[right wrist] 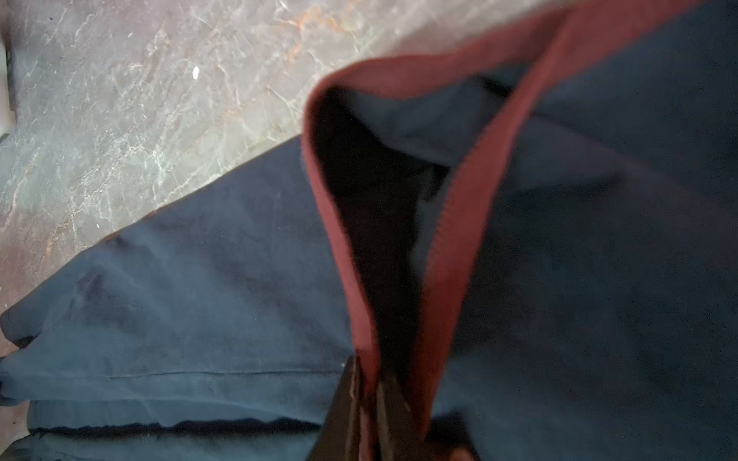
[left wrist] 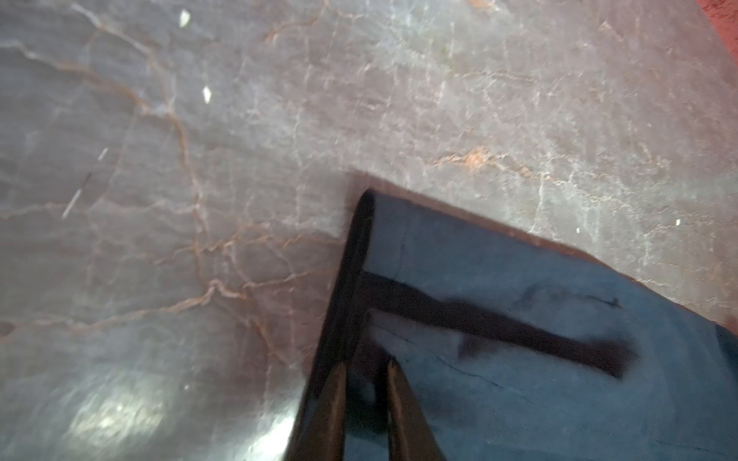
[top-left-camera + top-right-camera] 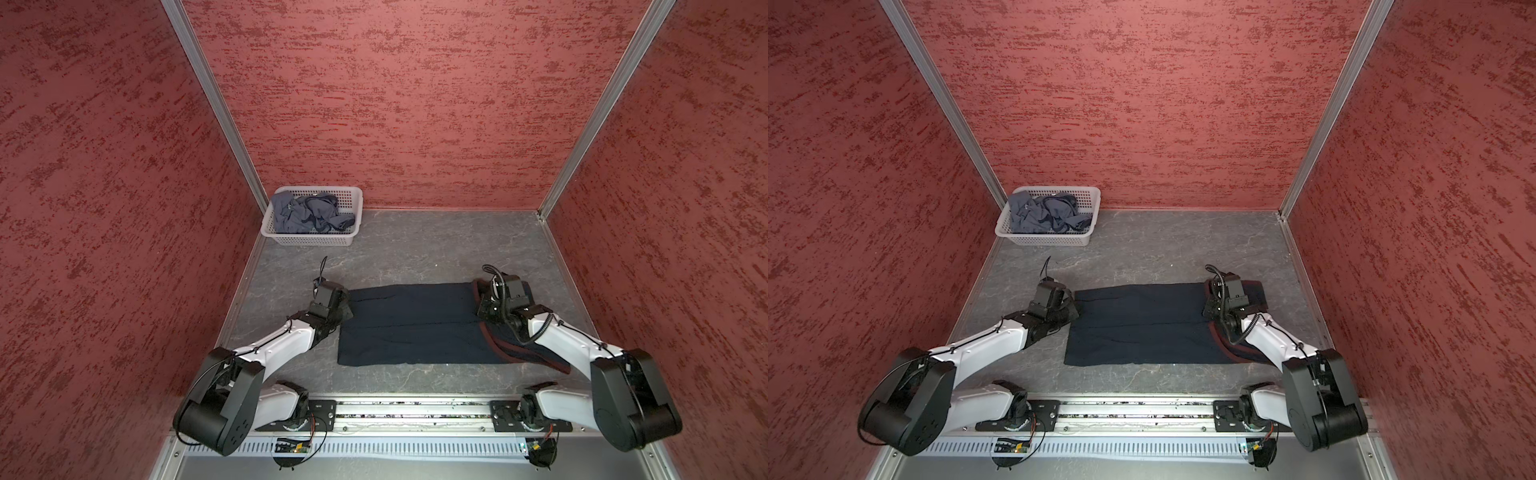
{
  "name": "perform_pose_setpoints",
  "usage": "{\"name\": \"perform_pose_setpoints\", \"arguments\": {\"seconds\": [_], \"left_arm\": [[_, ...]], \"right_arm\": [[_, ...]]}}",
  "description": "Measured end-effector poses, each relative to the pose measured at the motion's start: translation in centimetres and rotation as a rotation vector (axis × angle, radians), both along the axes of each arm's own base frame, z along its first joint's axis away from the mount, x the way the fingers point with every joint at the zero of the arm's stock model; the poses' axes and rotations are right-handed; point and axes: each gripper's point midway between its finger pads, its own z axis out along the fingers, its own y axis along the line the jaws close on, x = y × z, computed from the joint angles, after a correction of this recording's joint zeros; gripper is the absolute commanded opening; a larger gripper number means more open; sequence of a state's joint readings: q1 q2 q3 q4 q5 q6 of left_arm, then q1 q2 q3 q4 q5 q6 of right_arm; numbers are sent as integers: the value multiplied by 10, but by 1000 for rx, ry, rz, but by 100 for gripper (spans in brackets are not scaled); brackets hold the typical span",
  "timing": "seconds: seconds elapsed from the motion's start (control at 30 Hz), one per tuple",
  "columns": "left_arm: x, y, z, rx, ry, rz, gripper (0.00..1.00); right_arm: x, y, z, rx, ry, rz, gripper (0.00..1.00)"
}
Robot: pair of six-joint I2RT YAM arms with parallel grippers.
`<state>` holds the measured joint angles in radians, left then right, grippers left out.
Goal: Fold and stack the tank tops
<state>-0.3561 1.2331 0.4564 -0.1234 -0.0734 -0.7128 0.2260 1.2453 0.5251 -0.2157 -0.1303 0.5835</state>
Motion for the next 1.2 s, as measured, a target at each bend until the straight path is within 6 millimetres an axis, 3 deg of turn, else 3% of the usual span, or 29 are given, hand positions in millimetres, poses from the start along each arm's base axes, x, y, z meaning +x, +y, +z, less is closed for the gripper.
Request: {"name": "perform_pose_setpoints", "arguments": {"seconds": [0.3, 0.4, 0.57, 0.77, 0.93, 1.0, 1.1, 1.2], "left_arm": [[-6, 4, 12, -40, -31, 52, 6], [-11, 6, 7, -44, -18, 63, 0], [-20, 6, 2, -40, 11, 70, 0], [-27, 7, 8, -45, -5, 80, 0], [-35, 3, 4, -22, 20, 67, 0], [-38, 2, 5, -19, 19, 68, 4], [-40, 4, 4, -13, 26, 84, 35], [-44, 12, 1, 17, 49, 113, 45]], "right_arm": [[-9, 11, 16, 60, -30, -6, 12], [-16, 12, 12, 71, -21, -14, 12], [-31, 8, 0, 62, 37, -39, 11], [-32, 5, 10, 65, 6, -53, 12], [-35, 3, 5, 53, 28, -67, 14], [-35, 1, 4, 52, 34, -78, 30], [-37, 0, 2, 44, 43, -85, 57], [-40, -5, 2, 17, 60, -91, 67]]}}
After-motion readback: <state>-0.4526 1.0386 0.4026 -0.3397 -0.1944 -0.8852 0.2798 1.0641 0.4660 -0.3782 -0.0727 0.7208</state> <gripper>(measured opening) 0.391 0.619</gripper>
